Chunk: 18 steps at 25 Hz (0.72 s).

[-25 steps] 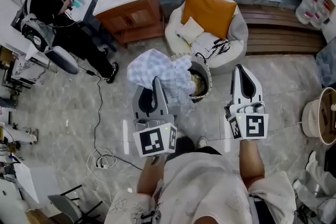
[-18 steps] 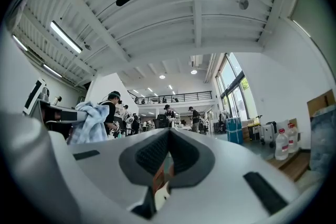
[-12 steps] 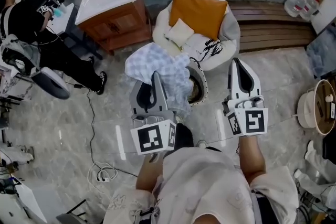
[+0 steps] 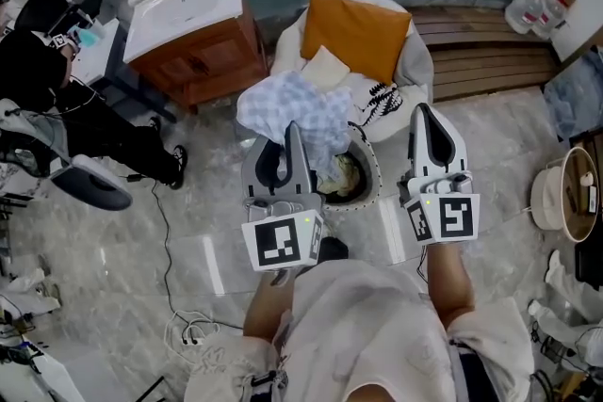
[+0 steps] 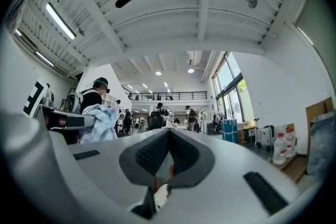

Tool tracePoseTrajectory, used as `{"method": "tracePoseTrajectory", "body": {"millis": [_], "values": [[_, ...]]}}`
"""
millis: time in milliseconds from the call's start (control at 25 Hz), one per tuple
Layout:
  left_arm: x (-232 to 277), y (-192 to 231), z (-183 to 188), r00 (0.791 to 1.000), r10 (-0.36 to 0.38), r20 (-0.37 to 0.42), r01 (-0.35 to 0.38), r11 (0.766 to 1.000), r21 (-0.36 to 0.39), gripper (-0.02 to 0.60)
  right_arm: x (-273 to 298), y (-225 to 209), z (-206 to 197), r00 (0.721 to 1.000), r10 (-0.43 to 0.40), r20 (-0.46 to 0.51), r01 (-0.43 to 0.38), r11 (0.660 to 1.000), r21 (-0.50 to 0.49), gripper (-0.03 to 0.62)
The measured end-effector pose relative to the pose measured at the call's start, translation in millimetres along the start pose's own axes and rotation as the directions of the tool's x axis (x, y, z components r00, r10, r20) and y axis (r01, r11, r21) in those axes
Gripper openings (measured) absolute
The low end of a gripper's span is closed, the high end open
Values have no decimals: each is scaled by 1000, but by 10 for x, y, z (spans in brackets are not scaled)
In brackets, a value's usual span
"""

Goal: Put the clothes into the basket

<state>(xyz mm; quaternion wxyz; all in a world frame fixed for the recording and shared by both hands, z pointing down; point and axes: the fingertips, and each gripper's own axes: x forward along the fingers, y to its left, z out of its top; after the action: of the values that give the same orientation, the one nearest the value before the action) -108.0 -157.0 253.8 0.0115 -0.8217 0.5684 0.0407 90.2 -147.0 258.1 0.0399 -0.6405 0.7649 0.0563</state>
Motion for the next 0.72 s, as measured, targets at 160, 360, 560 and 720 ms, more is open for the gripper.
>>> {"method": "tracePoseTrajectory", "body": {"millis": [160, 360, 560, 720], "values": [[258, 242, -53, 1000, -17, -9, 17, 1000, -16, 37, 328, 129, -51, 1000, -8, -13, 8, 1000, -7, -12], [564, 363, -147, 999, -30, -36, 28, 999, -32, 35, 639, 108, -161, 999, -10, -48, 10, 1000, -14, -12], [827, 380, -357, 998, -6, -67, 4, 999, -36, 37, 914, -62, -371, 998, 9, -61, -8, 1000, 15, -12], [1007, 345, -548, 994, 45, -95, -47, 999, -15, 37, 1206, -160, -552, 995, 76, -66, -74, 997, 32, -12]]}}
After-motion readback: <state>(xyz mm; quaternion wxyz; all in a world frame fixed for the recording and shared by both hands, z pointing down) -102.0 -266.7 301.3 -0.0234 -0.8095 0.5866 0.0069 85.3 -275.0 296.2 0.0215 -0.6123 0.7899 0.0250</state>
